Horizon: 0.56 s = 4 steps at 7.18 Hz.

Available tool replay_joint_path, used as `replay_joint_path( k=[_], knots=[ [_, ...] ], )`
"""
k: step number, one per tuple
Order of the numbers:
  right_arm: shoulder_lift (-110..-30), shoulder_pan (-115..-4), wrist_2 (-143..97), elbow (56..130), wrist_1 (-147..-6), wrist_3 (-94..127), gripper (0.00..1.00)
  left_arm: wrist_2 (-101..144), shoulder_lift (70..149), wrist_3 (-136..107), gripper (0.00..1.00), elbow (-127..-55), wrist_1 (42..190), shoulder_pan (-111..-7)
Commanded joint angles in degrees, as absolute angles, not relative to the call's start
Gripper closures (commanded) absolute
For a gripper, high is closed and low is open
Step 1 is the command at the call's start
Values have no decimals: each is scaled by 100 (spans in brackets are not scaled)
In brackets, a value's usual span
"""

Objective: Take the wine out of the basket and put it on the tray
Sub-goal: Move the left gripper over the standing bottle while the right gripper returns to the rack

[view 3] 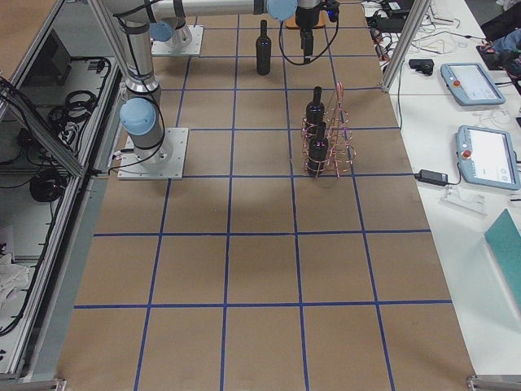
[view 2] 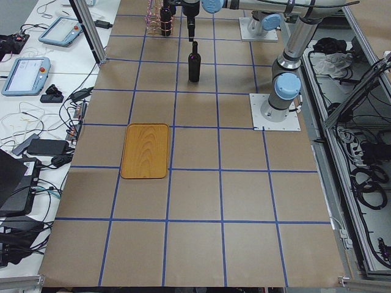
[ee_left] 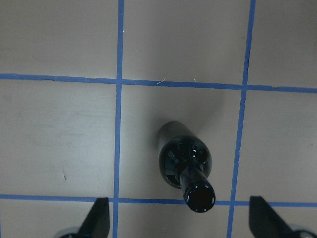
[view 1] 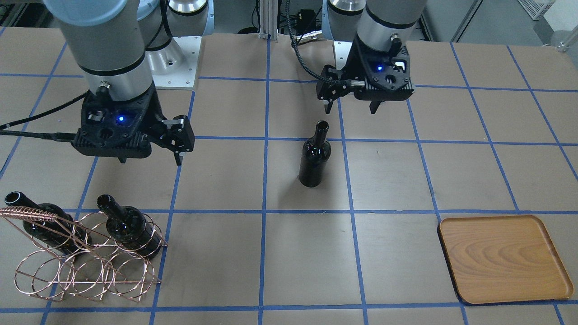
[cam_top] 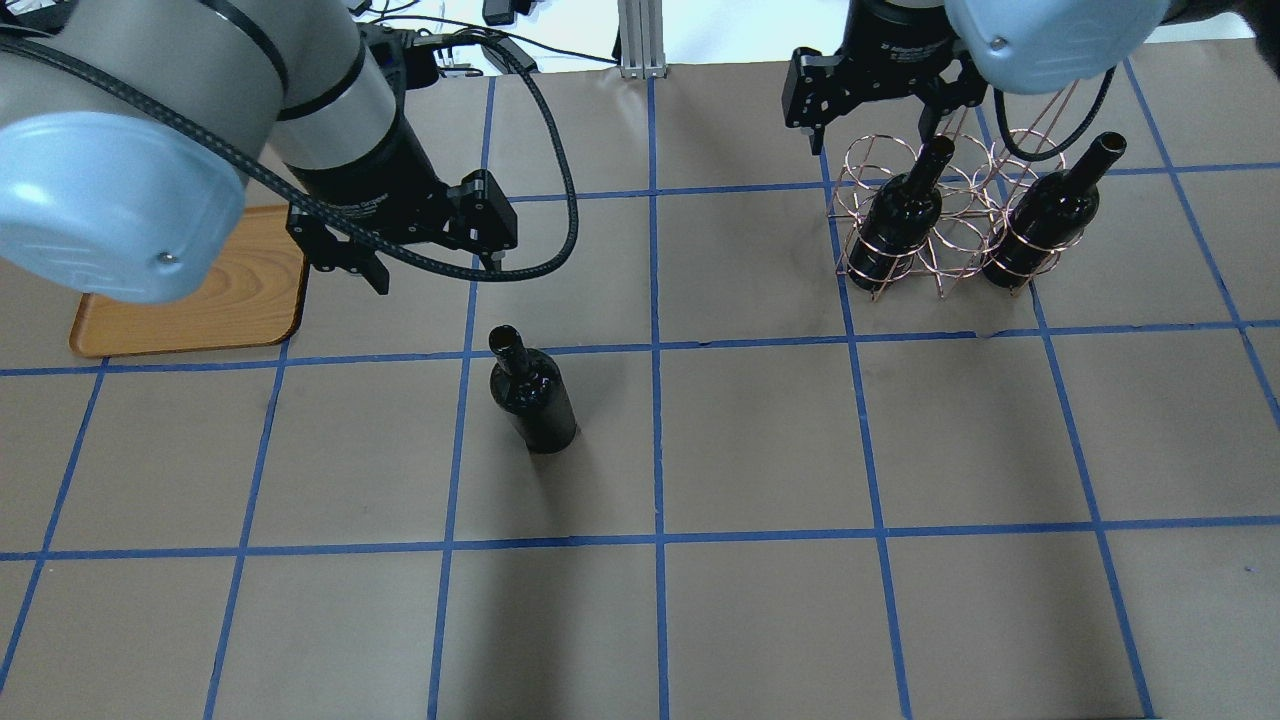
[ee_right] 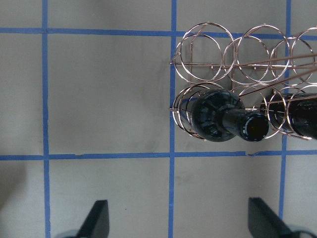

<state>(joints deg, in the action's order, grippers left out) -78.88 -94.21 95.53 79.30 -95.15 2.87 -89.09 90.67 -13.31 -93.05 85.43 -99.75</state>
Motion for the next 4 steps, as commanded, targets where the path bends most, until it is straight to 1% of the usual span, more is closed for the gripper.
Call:
replay_joint_path(
  k=[1, 3, 4],
  knots=[
    [-8067, -8722, 9554, 7980, -9222, -157, 0, -9080, 9263, -1476, 0, -9483, 8341, -10063],
    [-8261, -8543, 9519, 8182, -9202, -150, 0, -9079, 9386, -1476, 0, -9483, 8323, -10081],
    [-8436, -8543, 8979, 8313, -9193, -115, 0, -9062, 9395, -1468, 0, -9492, 8341, -10081]
  ],
)
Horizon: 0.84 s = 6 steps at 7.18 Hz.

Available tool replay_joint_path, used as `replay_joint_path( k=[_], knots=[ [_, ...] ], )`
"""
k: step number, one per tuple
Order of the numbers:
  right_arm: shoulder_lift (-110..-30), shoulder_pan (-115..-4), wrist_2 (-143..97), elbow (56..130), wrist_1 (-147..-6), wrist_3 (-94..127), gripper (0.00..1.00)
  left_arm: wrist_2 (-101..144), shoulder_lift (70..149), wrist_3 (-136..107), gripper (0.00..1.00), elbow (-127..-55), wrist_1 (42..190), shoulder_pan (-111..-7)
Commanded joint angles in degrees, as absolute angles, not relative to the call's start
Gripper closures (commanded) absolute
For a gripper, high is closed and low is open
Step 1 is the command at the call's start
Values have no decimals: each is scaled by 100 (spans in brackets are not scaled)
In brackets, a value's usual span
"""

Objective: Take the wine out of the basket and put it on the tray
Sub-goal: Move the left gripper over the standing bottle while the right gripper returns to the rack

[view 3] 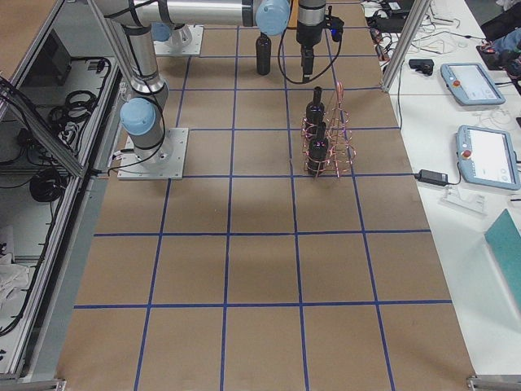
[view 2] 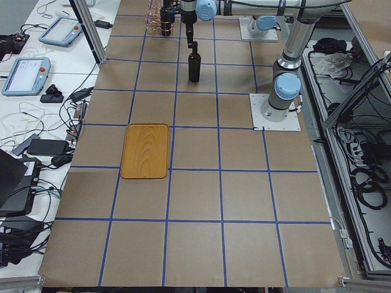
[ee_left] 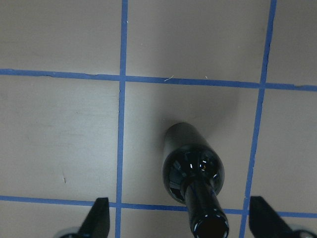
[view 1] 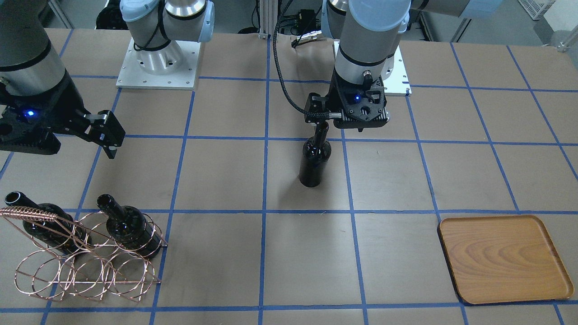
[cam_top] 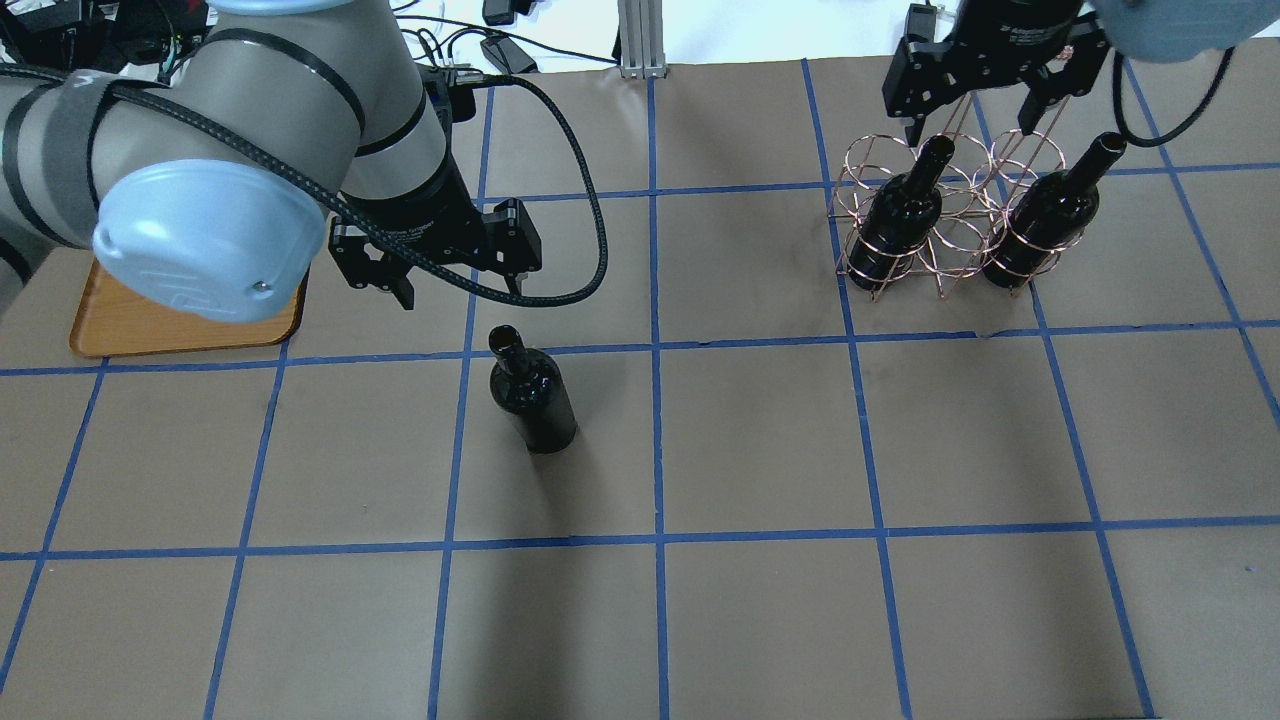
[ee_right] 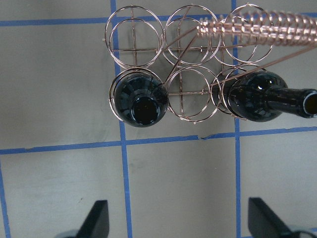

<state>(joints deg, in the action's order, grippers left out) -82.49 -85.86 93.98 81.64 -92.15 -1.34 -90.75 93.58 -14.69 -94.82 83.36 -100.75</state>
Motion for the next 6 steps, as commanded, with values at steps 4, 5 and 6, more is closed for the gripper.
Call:
replay_joint_path(
  k=[4, 5, 6],
  knots=[
    [-8710, -8797, 8763, 8886, -9386, 869, 0, -9027, 9580, -1512, 0, -9844, 7981, -10380],
    [-8701, -8894, 8728, 8886, -9578, 1018, 0, -9026, 9571, -1503, 0, -9844, 7980, -10389],
    [-8675, -8912, 8728, 8886, -9650, 1020, 0, -9035, 9571, -1468, 0, -9844, 7946, -10389]
  ],
)
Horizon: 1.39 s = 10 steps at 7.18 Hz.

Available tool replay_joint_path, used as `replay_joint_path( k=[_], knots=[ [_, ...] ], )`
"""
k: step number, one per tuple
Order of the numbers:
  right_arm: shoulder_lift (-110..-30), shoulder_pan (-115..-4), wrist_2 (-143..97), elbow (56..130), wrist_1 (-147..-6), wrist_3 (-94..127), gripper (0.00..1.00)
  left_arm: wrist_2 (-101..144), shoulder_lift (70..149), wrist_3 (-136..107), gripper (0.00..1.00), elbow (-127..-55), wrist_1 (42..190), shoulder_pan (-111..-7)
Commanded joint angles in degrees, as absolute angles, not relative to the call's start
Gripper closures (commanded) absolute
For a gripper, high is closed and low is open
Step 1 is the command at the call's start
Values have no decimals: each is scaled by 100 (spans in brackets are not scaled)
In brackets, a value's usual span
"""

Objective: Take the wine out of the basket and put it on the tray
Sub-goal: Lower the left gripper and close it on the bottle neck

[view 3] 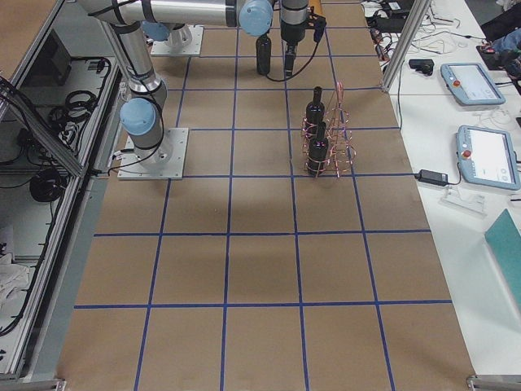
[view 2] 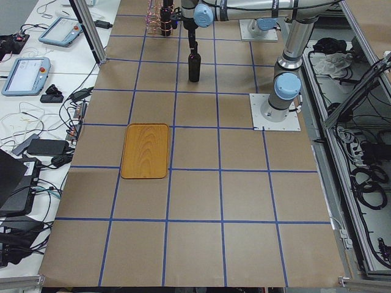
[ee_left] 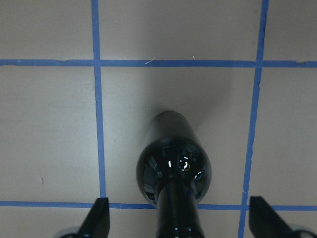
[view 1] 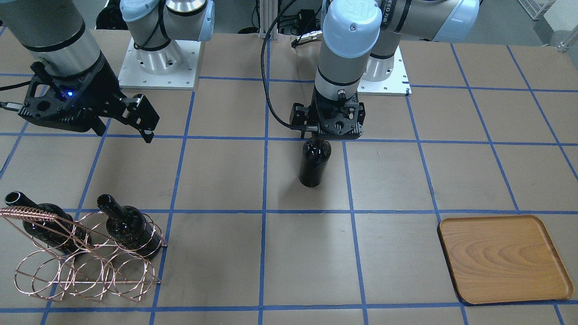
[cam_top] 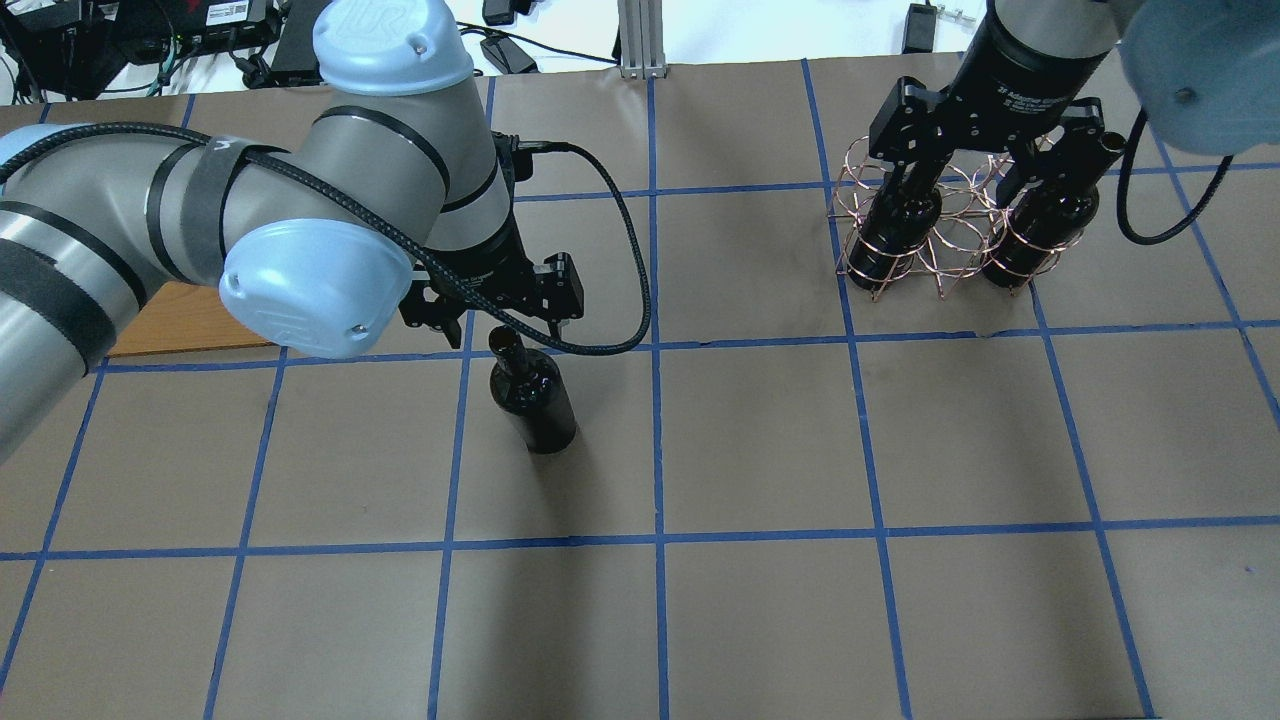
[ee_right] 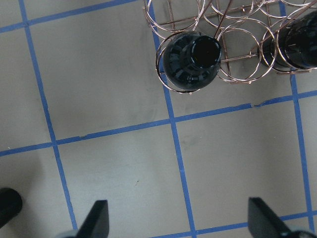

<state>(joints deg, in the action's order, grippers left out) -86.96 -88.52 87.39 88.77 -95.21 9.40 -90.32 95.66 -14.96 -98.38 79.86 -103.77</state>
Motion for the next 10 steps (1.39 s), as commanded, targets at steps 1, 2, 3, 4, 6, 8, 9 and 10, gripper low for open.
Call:
replay_joint_path(
  k=[1, 2, 3, 4, 6, 8, 9, 10],
  knots=[
    [-8718, -8912, 8780, 8886, -9650, 1020, 0, -9035, 9571, -1468, 0, -9852, 7902, -10389],
    [-8719, -8912, 8780, 8886, -9616, 1020, 0, -9009, 9536, -1494, 1, -9887, 7901, -10389],
    [-8719, -8912, 8806, 8886, -9615, 1020, 0, -8965, 9484, -1538, 1, -9931, 7858, -10371],
    [-8710, -8912, 8815, 8886, -9624, 993, 0, -8800, 9431, -1669, 1, -9949, 7892, -10362],
    [-8692, -8912, 8815, 8895, -9650, 932, 0, -8841, 9326, -1863, 3, -10220, 7762, -10371],
    [-8631, -8912, 8789, 8903, -9554, 931, 0, -8859, 9273, -1863, 3, -10301, 7665, -10362],
    [-8613, -8912, 8806, 8921, -9414, 932, 0, -8868, 9272, -1863, 3, -10283, 7568, -10362],
    [-8622, -8912, 8824, 8921, -9413, 932, 0, -8868, 9281, -1863, 3, -10309, 7419, -10362]
  ],
)
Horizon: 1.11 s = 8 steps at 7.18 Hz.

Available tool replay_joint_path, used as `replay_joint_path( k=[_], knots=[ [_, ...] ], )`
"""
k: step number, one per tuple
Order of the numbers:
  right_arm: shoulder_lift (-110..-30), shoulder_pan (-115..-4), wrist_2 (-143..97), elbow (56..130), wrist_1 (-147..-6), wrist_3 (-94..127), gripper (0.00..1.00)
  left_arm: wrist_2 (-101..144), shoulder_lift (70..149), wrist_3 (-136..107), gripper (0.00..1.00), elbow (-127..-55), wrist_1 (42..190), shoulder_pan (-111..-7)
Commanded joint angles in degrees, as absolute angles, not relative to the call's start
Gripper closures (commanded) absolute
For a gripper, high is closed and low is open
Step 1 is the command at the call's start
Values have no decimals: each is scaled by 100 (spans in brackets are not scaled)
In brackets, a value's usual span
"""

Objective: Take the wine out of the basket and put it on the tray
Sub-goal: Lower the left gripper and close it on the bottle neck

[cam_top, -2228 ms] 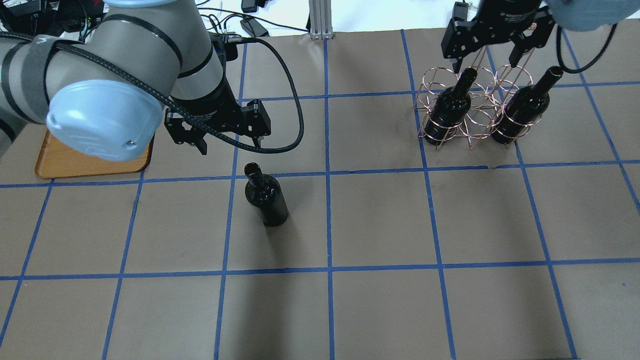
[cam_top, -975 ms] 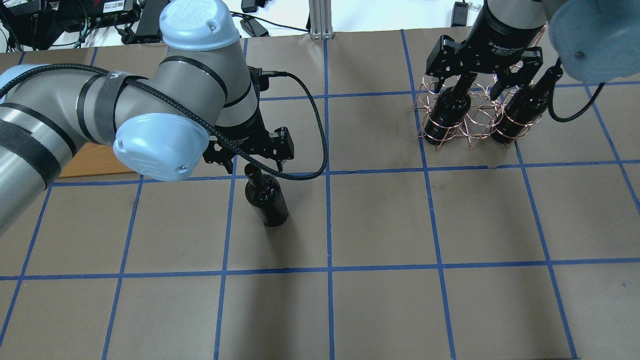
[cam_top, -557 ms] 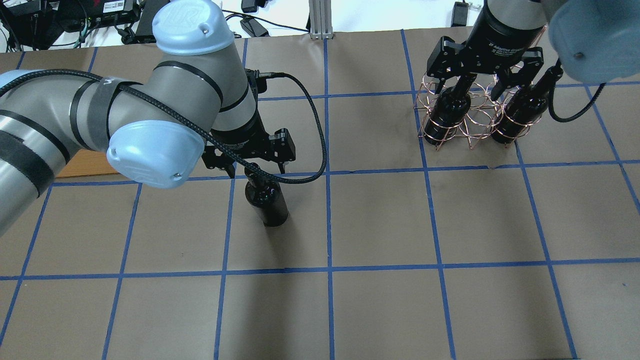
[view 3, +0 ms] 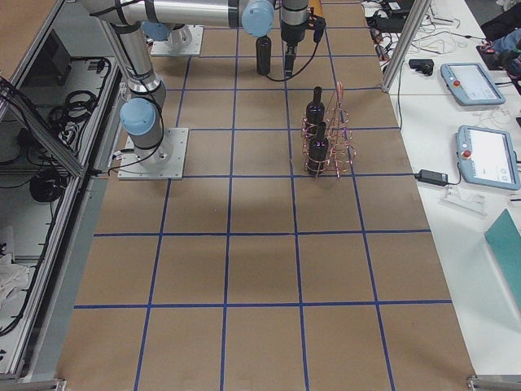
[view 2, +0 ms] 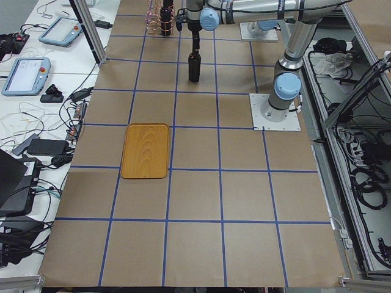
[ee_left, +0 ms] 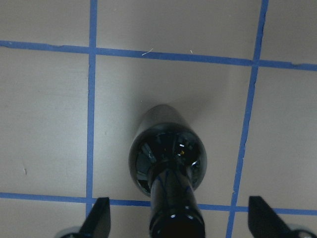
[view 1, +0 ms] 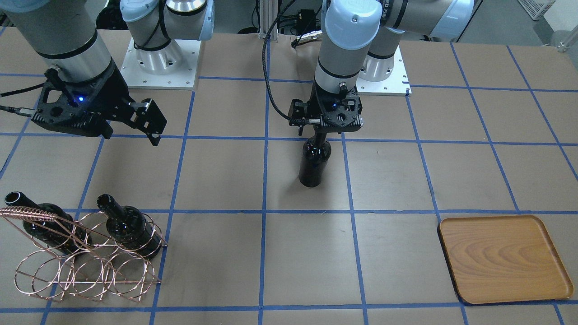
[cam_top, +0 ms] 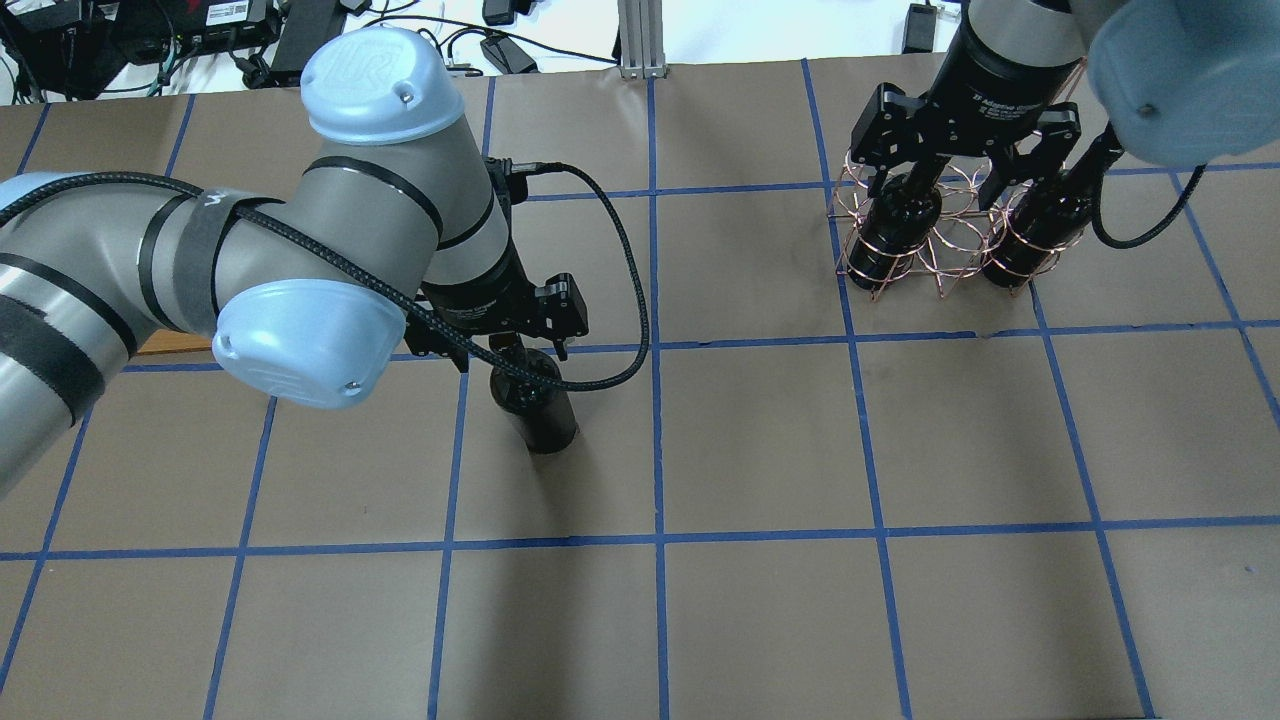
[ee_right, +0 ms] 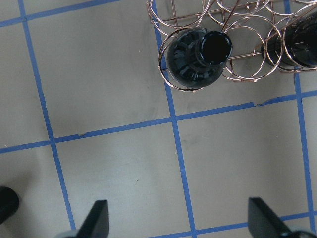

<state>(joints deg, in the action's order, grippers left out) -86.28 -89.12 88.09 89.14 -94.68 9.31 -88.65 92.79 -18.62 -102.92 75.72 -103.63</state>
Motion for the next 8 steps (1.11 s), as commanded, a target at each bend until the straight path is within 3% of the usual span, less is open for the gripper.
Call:
replay_joint_path(
  k=[1, 3, 5, 8],
  knots=[
    [-8613, -8912, 8824, 8921, -9413, 923, 0, -8877, 9299, -1872, 3, -10327, 7418, -10362],
    [-8639, -8912, 8815, 8912, -9422, 775, 0, -8877, 9308, -1863, 9, -10327, 7418, -10362],
    [-8648, -8903, 8833, 8912, -9474, 694, 0, -8877, 9308, -1802, 40, -10318, 7427, -10345],
    [-8683, -8859, 8824, 8912, -9413, 694, 0, -8877, 9299, -1732, 75, -10318, 7427, -10336]
  ],
)
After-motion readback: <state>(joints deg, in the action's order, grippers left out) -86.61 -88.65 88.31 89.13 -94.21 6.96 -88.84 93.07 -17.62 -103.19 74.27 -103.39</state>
